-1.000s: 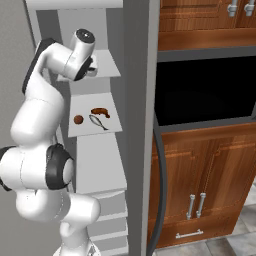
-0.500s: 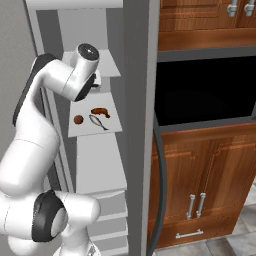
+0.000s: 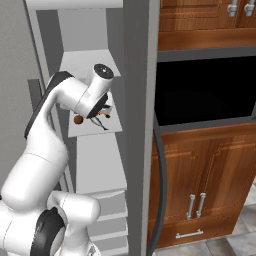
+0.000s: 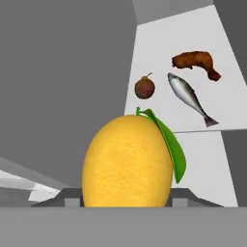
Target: Take the lemon and fish from the highest rack and move them to the second highest rack where the pear and chicken drumstick are located, to maximize freezer space. Close the freezer door after rearranging.
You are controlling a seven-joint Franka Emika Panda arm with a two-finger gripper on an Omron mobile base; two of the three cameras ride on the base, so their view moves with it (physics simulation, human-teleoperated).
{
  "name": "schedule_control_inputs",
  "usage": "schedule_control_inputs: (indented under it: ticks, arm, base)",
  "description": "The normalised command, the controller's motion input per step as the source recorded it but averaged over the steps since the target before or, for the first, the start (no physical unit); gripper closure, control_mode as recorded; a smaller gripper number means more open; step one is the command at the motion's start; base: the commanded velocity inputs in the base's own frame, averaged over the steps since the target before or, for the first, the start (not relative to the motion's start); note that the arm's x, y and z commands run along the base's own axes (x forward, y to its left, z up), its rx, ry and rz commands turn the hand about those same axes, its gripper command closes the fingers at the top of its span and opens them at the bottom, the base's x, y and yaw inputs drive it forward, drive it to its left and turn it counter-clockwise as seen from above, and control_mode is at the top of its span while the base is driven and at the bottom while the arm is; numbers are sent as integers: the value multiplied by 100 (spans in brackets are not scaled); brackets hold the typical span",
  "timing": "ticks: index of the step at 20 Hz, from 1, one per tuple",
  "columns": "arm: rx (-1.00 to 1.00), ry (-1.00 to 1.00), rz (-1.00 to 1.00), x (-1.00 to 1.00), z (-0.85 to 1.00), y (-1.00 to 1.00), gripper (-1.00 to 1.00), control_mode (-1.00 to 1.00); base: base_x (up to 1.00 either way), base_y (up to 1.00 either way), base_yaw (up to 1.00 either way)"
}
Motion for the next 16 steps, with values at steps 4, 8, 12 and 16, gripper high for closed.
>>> schedule_control_inputs:
  ticks: [4, 8, 12, 16]
  arm:
    - [0, 13, 0, 38, -35, -7, 100, -100]
    - [0, 1, 0, 45, -33, 0, 100, -100]
    - [0, 0, 0, 48, -42, 0, 100, -100]
    - [0, 0, 0, 50, -36, 0, 100, -100]
  base:
    - [0, 0, 0]
    - [0, 0, 0]
    - [0, 0, 0]
    - [0, 0, 0]
